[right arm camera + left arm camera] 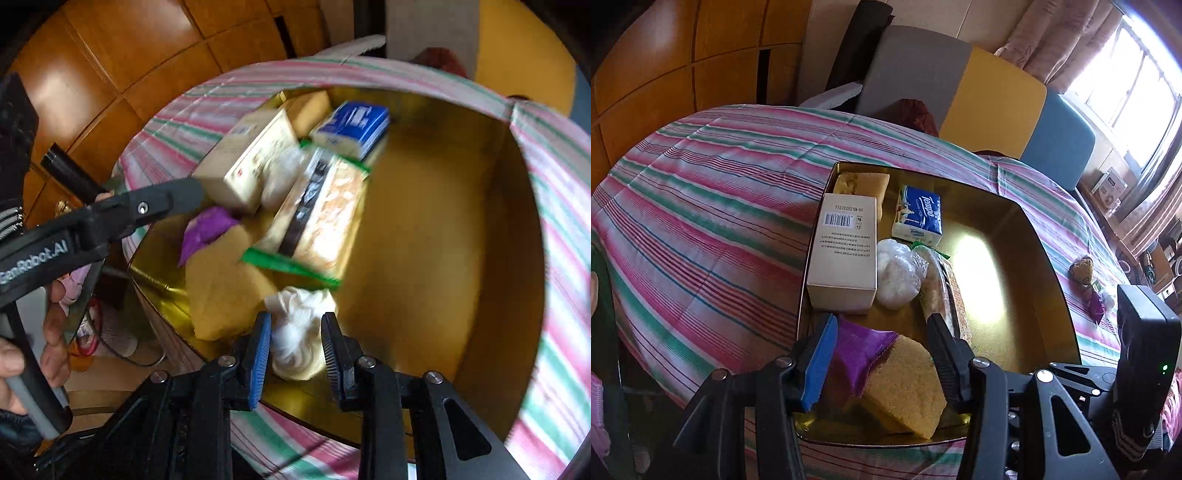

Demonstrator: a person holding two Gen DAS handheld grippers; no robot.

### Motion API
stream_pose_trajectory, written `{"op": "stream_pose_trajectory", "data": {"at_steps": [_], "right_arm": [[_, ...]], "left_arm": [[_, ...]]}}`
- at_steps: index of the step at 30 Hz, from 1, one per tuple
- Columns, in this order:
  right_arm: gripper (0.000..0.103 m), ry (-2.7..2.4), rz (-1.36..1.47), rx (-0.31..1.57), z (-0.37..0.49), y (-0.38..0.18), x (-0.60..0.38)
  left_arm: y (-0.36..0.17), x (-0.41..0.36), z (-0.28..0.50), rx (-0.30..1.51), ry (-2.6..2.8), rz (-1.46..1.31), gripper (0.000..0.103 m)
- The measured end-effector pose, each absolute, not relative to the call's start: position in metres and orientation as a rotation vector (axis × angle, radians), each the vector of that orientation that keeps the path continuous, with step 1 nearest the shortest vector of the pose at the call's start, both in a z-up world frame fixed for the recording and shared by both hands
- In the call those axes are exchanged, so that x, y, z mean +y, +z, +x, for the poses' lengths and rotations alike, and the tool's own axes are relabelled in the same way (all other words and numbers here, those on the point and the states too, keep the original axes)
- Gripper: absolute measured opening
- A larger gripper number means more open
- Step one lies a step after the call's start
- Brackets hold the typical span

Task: Organize objects
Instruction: 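Carry the white cord into the gold box with the right tool and release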

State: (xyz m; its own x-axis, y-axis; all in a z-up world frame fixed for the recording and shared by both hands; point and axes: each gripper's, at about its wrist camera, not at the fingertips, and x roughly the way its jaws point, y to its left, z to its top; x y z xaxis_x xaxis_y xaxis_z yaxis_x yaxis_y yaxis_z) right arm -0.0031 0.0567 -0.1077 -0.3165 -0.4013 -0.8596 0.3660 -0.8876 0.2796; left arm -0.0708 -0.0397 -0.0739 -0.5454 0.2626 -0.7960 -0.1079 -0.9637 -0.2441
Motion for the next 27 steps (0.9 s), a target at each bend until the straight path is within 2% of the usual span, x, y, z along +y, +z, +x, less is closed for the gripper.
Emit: {"op": "stream_pose_trajectory", "data": {"at_steps": [5, 16, 21, 23, 27], "right_arm": [[0.047, -2.233, 1.437, -0.092, 0.000, -0.105, 0.062], [0.059, -2.386, 1.318, -0.210, 0.007, -0.057, 0.117], [0.062, -2.489, 1.293, -0.251, 0.009, -0.039, 0.155], [0.066, -2.532, 1.289, -0.271, 0.011, -0.033, 0.174], [0.067, -2.621, 1.291, -0.318, 0.014, -0.025, 0.213]], "left_arm": [[-0.070, -0.036, -0.069, -0.216, 2.582, -1.346, 0.051], [-0.055, -0.010, -0.058, -0.091, 2.590, -1.279, 0.051], [-0.049, 0.006, -0.052, -0.027, 2.578, -1.247, 0.051], [-0.046, 0.014, -0.048, 0.011, 2.578, -1.227, 0.051], [-0.042, 0.027, -0.045, 0.053, 2.555, -1.208, 0.051]]}}
